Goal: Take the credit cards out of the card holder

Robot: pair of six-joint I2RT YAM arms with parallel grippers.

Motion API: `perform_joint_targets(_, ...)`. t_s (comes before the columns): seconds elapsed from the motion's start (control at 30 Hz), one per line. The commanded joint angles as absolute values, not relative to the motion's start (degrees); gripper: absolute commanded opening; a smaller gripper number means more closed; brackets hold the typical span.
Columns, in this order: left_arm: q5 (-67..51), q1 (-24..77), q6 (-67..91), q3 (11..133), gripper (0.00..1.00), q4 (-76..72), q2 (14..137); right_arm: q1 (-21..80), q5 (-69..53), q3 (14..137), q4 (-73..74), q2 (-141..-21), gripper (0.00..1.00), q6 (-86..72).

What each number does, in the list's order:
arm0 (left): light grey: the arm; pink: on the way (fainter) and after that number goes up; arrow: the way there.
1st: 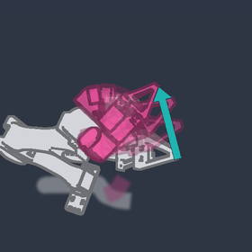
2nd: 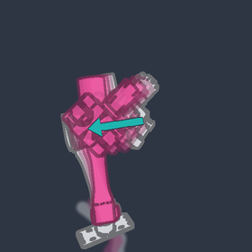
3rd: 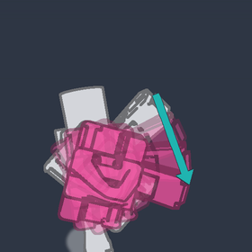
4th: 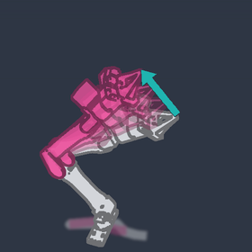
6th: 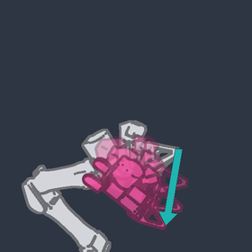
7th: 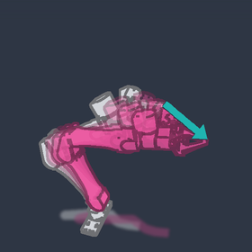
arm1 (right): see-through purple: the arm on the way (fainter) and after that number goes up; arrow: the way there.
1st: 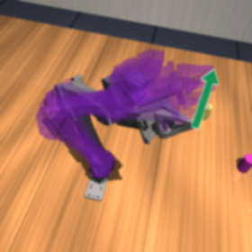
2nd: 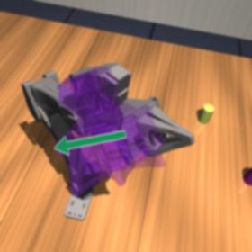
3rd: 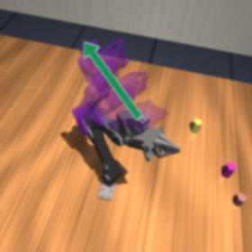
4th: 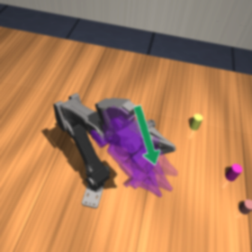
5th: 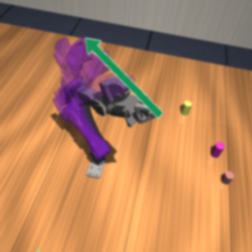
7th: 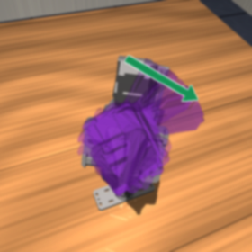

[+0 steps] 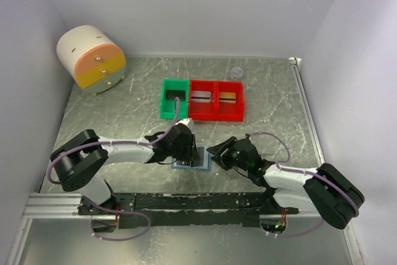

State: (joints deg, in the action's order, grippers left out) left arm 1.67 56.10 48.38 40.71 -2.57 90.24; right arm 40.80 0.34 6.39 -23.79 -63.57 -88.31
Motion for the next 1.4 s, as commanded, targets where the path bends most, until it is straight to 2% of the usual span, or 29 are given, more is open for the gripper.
perform_joint_targets(0.0, 1.2, 56.2, 47.8, 41.0, 0.48, -0.1, 91.3, 40.5, -0.8, 7.3, -28.4, -66.5, 0.52, -87.9)
perform_joint_targets(0.2, 1.1, 56.2, 47.8, 41.3, 0.48, 0.1, 91.7, 40.3, 2.6, 6.8, -21.1, -62.4, 0.52, -85.2)
perform_joint_targets(0.33, 1.6, 56.2, 47.6, 41.2, 0.48, 0.7, 91.8, 40.4, 0.0, 7.8, -20.1, -59.1, 0.52, -81.4)
perform_joint_targets(0.67, 1.7, 56.2, 47.2, 41.9, 0.48, 0.9, 92.2, 40.5, -9.7, 7.4, -29.0, -66.1, 0.55, -81.4)
perform_joint_targets(0.93, 1.8, 56.2, 46.9, 41.7, 0.48, 1.6, 91.7, 39.9, -0.3, 5.9, -29.8, -68.7, 0.55, -86.2)
perform_joint_targets(1.1, 1.4, 56.2, 46.9, 40.9, 0.48, 0.9, 91.5, 39.8, 7.3, 2.0, -37.2, -67.1, 0.55, -89.6)
perform_joint_targets(1.37, 0.3, 56.2, 46.3, 41.5, 0.48, 0.9, 93.2, 39.3, 4.9, 4.9, -39.5, -67.4, 0.56, -88.8)
